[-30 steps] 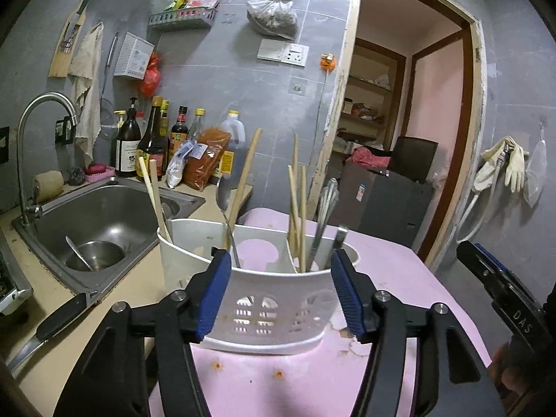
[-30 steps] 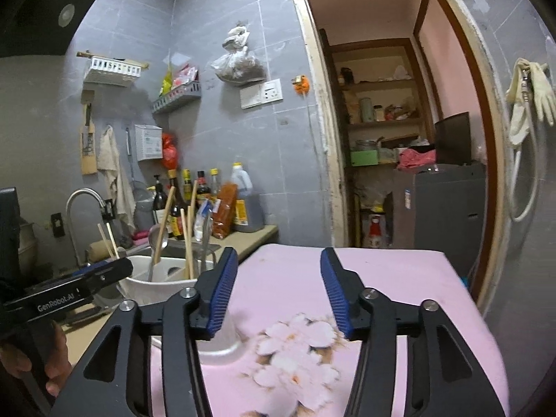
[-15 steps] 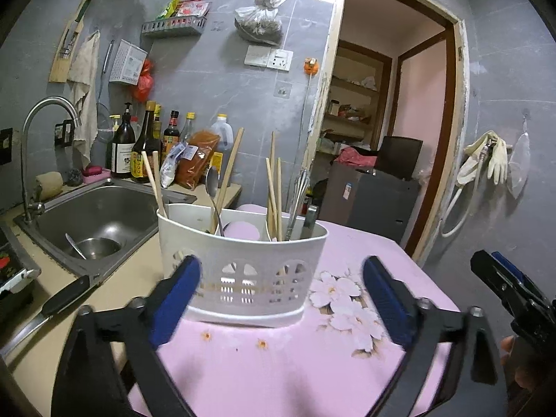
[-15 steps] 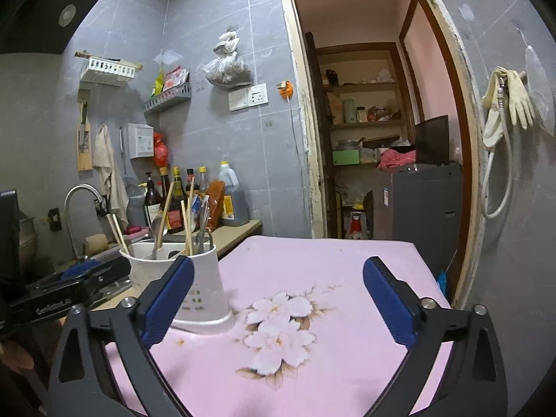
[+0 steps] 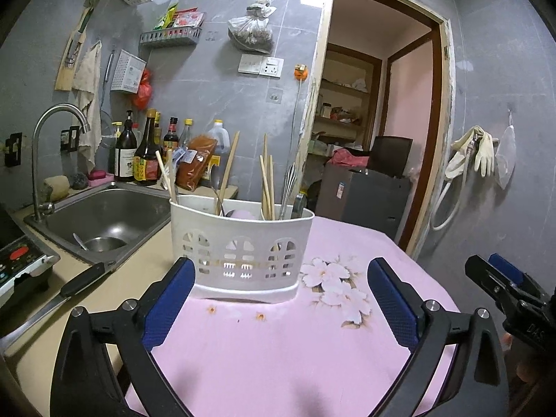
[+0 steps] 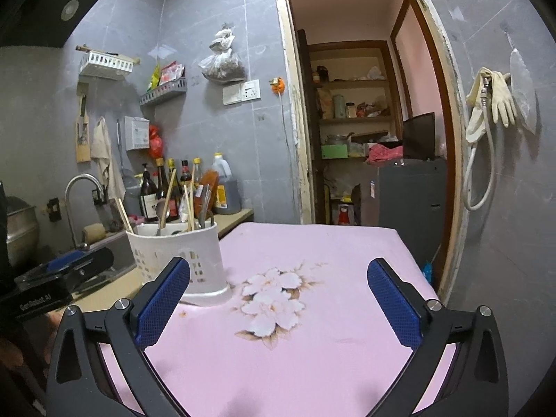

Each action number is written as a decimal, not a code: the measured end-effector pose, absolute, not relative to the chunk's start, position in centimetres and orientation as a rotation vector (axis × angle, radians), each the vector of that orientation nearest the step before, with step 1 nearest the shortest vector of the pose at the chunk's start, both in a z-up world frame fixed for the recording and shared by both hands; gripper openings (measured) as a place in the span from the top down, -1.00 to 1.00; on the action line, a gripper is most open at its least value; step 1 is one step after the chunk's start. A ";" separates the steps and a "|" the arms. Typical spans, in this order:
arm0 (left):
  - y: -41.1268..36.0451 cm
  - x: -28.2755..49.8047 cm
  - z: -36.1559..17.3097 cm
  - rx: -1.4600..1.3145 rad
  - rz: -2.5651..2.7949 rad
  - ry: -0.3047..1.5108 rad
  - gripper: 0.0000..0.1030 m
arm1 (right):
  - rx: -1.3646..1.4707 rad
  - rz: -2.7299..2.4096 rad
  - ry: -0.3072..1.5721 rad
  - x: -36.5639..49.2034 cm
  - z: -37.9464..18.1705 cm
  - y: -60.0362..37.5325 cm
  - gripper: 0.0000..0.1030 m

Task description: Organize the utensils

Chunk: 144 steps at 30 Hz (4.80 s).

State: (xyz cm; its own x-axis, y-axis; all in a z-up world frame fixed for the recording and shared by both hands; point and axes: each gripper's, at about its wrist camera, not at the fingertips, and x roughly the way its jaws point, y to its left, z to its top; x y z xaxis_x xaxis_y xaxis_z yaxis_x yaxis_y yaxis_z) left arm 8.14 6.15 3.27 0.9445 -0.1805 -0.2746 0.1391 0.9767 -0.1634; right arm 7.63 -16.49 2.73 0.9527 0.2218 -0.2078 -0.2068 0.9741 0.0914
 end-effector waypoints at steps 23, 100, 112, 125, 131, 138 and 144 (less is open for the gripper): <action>6.1 3.2 -0.5 -0.103 -0.049 0.292 -0.89 | -0.001 0.088 0.185 2.1 0.2 -16.4 -1.00; 5.1 1.4 -2.6 -0.054 0.002 0.263 -0.90 | -0.033 0.013 0.156 0.6 -1.4 -16.4 -1.00; 5.0 1.5 -2.6 -0.054 0.003 0.263 -0.90 | -0.032 0.013 0.156 0.6 -1.3 -16.3 -1.00; 5.1 1.4 -2.6 -0.056 0.000 0.268 -0.90 | -0.031 0.012 0.159 0.6 -1.4 -16.3 -1.00; 5.1 1.4 -2.6 -0.056 0.001 0.269 -0.90 | -0.031 0.011 0.159 0.6 -1.4 -16.3 -1.00; 5.2 1.5 -2.6 -0.054 0.001 0.268 -0.90 | -0.030 0.012 0.159 0.6 -1.3 -16.4 -1.00; 5.2 1.5 -2.6 -0.055 0.000 0.268 -0.90 | -0.029 0.012 0.160 0.6 -1.3 -16.3 -1.00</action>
State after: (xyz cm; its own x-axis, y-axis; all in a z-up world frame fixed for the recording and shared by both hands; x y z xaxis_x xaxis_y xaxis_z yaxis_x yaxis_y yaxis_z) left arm 1.47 5.17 -2.56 0.9644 -0.0070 -0.2644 -0.0077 0.9985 -0.0542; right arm 0.63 -16.35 -1.33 0.9872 0.0098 -0.1590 -0.0145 0.9995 -0.0282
